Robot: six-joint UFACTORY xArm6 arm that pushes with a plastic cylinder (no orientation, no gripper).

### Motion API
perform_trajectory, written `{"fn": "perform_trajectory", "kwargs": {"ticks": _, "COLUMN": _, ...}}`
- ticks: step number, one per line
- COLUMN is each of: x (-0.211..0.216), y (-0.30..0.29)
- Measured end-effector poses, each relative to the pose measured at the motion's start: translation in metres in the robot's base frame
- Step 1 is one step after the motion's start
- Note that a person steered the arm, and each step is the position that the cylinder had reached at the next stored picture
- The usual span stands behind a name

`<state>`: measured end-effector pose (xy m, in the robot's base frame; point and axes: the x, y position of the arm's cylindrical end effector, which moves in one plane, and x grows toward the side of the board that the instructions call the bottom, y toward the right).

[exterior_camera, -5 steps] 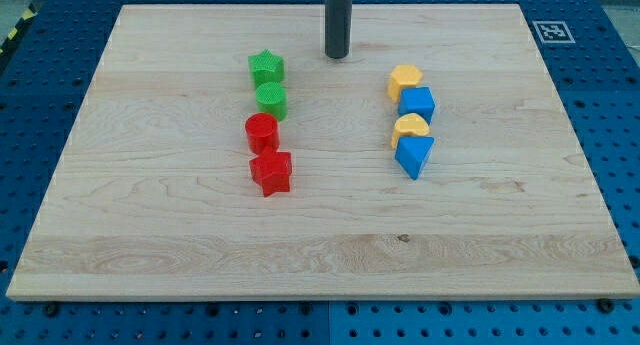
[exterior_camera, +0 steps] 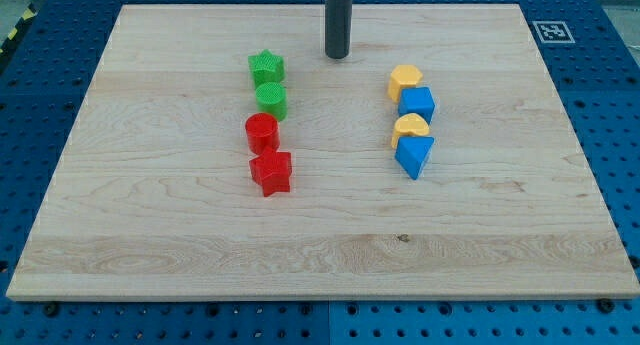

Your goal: Point your arm at red circle

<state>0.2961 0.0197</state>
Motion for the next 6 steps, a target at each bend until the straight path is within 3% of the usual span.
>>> {"fn": "perform_trajectory", "kwargs": {"ticks": 3, "x": 0.002, "y": 0.001}}
{"fn": "perform_trajectory", "kwargs": {"ticks": 4, "x": 0.023, "y": 0.001}}
{"fn": "perform_trajectory", "kwargs": {"ticks": 6, "x": 0.104, "y": 0.0}}
